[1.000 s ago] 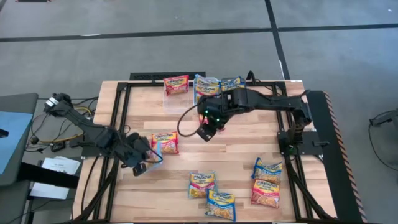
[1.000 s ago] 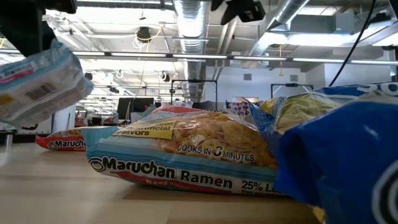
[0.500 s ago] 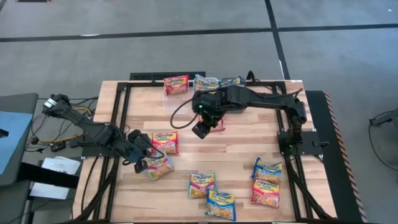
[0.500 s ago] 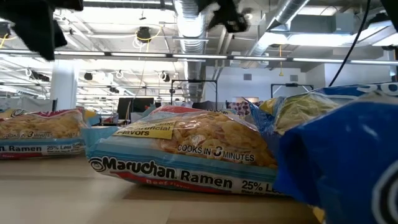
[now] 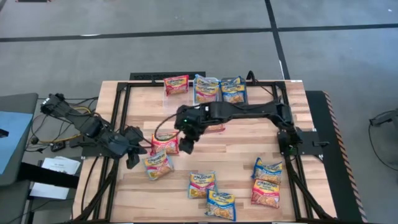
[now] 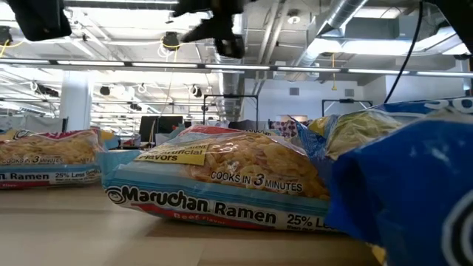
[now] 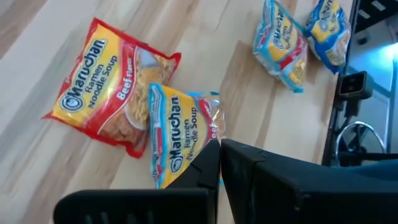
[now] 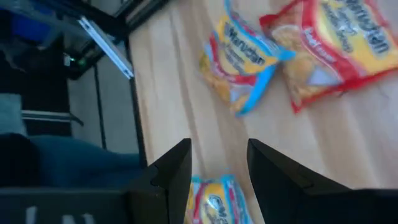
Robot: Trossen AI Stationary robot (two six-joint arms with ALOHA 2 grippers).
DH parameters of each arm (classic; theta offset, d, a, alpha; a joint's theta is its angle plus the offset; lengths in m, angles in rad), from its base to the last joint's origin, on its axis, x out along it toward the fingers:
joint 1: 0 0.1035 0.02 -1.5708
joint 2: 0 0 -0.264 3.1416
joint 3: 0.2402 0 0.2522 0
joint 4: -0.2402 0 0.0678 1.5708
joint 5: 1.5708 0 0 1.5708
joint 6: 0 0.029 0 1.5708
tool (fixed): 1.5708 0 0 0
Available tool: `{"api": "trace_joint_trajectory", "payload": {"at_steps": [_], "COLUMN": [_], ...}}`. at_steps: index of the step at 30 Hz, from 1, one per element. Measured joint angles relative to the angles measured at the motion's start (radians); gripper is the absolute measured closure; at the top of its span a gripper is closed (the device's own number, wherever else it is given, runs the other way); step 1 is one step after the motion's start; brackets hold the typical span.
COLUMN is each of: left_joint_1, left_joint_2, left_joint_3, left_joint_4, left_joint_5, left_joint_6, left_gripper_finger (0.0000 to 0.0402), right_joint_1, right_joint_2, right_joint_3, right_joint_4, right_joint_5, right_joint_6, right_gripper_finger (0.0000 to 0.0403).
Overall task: Sort Maruchan noodles
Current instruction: Put the light blue noodle pack into the white bin
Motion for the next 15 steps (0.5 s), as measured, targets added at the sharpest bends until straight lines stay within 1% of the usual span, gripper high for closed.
{"api": "trace_joint_trajectory", "payload": {"at_steps": [2, 3, 7, 11, 15], "left_joint_1": [0.009, 0.015, 0.051, 0.097, 0.152], "left_joint_2": [0.002, 0.002, -0.001, -0.002, -0.002], "left_joint_3": [0.000, 0.000, 0.000, 0.000, 0.000], "left_joint_4": [0.002, -0.002, -0.012, -0.011, -0.011], "left_joint_5": [0.009, 0.026, 0.110, 0.157, 0.168], "left_joint_6": [0.019, 0.033, 0.047, 0.076, 0.106], "left_gripper_finger": [0.0401, 0.0401, 0.0384, 0.0349, 0.0305], "right_joint_1": [0.006, 0.010, 0.012, 0.012, 0.011], "right_joint_2": [-0.004, -0.002, 0.002, 0.001, 0.001], "right_joint_3": [-0.001, 0.003, -0.001, 0.000, 0.000], "right_joint_4": [-0.005, 0.029, 0.054, 0.053, 0.051], "right_joint_5": [-0.007, -0.013, -0.019, -0.019, -0.038], "right_joint_6": [0.003, 0.002, 0.003, 0.003, -0.010], "right_gripper_finger": [0.0223, 0.0223, 0.0223, 0.0223, 0.0223]}}
